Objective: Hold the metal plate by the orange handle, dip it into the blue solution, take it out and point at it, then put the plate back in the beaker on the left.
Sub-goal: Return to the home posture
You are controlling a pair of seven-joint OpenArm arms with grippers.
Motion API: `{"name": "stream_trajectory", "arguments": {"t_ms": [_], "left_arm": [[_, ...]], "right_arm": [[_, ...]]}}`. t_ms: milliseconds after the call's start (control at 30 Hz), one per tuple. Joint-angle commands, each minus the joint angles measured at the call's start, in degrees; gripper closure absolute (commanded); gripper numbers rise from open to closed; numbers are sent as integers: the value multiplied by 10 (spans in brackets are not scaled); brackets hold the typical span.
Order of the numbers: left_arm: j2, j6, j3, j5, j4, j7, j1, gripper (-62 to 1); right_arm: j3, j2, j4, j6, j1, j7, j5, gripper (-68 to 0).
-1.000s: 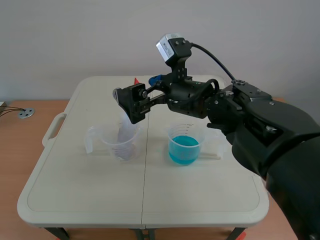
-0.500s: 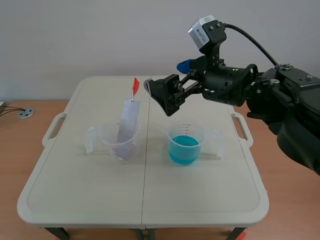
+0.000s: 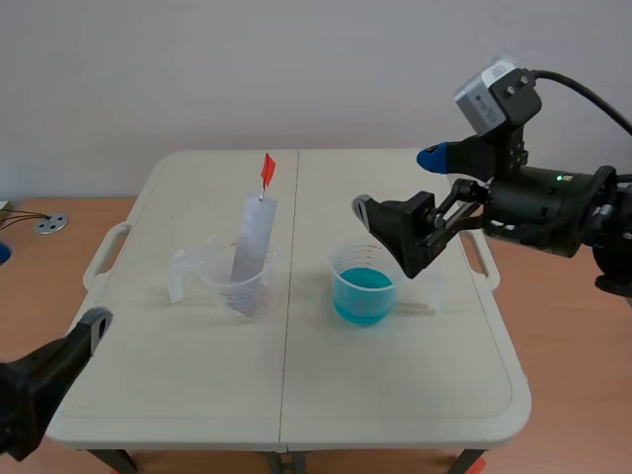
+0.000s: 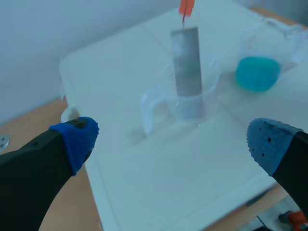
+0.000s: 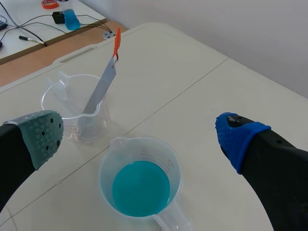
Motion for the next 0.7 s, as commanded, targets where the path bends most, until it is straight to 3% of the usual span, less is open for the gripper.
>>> {"name": "stream_trajectory", "arguments": {"t_ms": [0, 367, 667], "left_arm": [[3, 2, 2, -4, 10, -8, -6, -623], [3, 2, 12, -3, 24, -8, -41, -623], [3, -12, 12, -3, 24, -8, -41, -623]], "right_arm": [[13, 8, 23, -6, -10, 10, 6, -663], [74, 16, 135, -32, -146, 10, 6, -663], [97, 16, 204, -70, -247, 21, 1, -663]]}}
